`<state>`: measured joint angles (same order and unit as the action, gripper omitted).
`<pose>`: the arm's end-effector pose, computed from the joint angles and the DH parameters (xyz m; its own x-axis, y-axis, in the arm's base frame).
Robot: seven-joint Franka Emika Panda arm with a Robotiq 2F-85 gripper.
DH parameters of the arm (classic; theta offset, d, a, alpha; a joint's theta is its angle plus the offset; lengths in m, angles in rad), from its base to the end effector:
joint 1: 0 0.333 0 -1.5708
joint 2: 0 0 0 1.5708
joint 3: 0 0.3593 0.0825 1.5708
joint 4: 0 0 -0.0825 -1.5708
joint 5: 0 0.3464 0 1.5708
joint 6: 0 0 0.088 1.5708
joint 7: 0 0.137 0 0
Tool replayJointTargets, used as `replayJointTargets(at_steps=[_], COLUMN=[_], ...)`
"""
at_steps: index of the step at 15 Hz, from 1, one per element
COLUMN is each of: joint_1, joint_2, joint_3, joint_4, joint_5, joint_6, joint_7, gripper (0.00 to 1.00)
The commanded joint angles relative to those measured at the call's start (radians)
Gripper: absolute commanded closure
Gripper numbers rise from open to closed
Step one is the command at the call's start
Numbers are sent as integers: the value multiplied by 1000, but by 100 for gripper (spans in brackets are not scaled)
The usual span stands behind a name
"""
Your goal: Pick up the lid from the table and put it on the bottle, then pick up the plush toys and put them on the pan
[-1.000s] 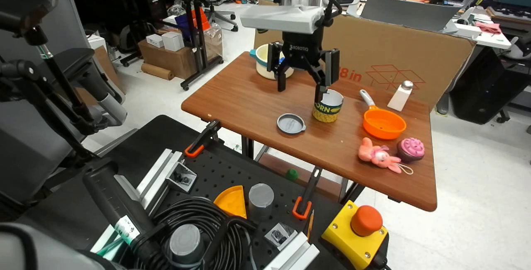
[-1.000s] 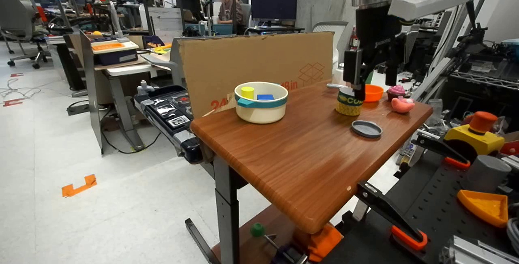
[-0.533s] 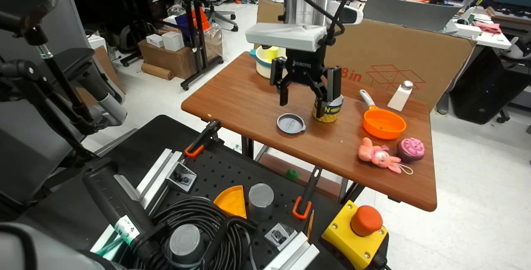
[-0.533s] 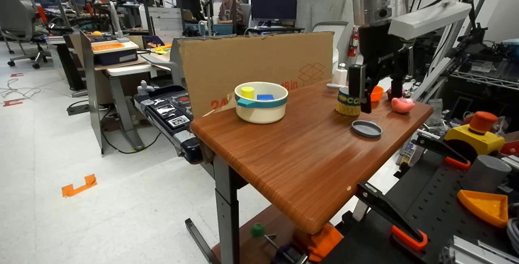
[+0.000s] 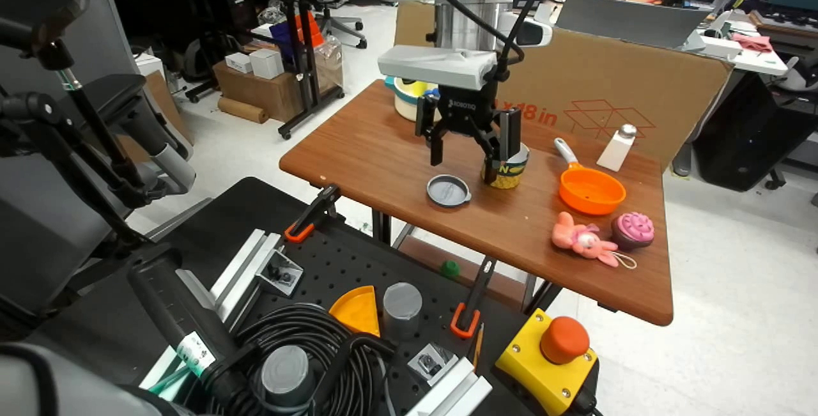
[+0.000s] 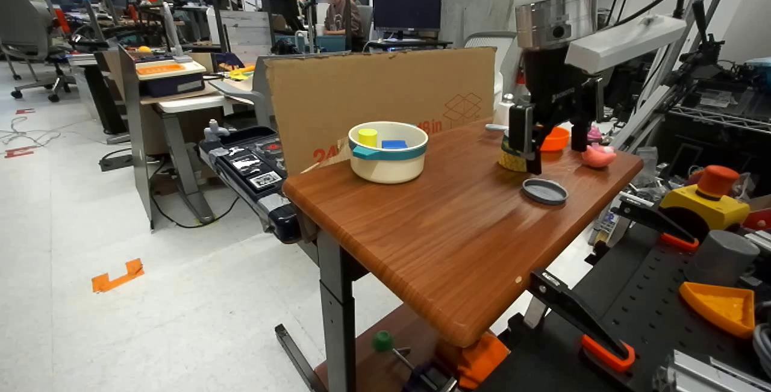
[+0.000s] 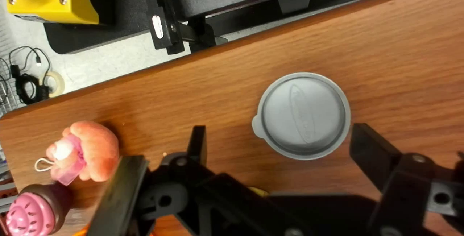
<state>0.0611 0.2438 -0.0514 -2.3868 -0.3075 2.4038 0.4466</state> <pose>0.4643 -0.0040 0.2475 0.9679 -0.2007 -0.1513 -0.1590 -0.9552 0.2497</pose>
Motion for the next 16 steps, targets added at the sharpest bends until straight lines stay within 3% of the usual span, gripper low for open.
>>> replayJointTargets(at_steps=[1,6,11,16], joint_1=[10,16,26,28], joint_2=[15,12,23,-2], joint_3=[-7,0,-12,-15], joint_4=[13,24,33,20], joint_5=[3,17,-2,-19], joint_6=[20,40,137,101], joint_7=[-13,0,45,17], gripper=[0,0,0,0])
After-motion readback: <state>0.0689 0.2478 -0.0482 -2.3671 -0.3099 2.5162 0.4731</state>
